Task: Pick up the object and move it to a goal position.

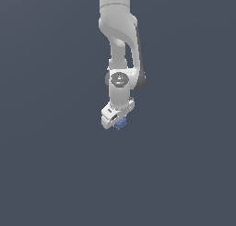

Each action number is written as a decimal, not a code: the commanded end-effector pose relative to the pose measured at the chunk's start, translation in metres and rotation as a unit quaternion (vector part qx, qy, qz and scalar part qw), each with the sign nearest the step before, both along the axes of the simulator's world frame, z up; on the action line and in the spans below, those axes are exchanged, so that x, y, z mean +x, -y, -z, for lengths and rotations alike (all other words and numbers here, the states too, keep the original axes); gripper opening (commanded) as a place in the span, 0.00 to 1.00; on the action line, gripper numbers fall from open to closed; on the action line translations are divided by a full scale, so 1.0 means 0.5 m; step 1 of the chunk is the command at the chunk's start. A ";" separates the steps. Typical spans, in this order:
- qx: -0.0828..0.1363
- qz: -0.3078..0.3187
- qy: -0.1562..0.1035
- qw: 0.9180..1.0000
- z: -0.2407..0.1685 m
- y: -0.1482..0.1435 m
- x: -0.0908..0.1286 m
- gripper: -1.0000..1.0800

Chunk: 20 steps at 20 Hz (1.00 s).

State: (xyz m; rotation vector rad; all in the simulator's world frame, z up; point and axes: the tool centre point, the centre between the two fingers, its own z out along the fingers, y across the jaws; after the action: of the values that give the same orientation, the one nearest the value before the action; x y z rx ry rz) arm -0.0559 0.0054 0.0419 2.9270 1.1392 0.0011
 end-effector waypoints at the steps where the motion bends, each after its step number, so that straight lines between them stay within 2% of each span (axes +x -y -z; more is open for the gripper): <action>1: 0.000 0.000 0.000 1.000 -0.007 0.001 0.000 0.00; 10: 0.000 0.000 0.000 1.000 -0.093 0.007 -0.001 0.00; 20: 0.001 -0.001 0.000 1.000 -0.285 0.020 -0.001 0.00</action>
State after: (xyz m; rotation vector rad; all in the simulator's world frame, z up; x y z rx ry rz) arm -0.0563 -0.0035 0.1682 2.9266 1.1415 0.0013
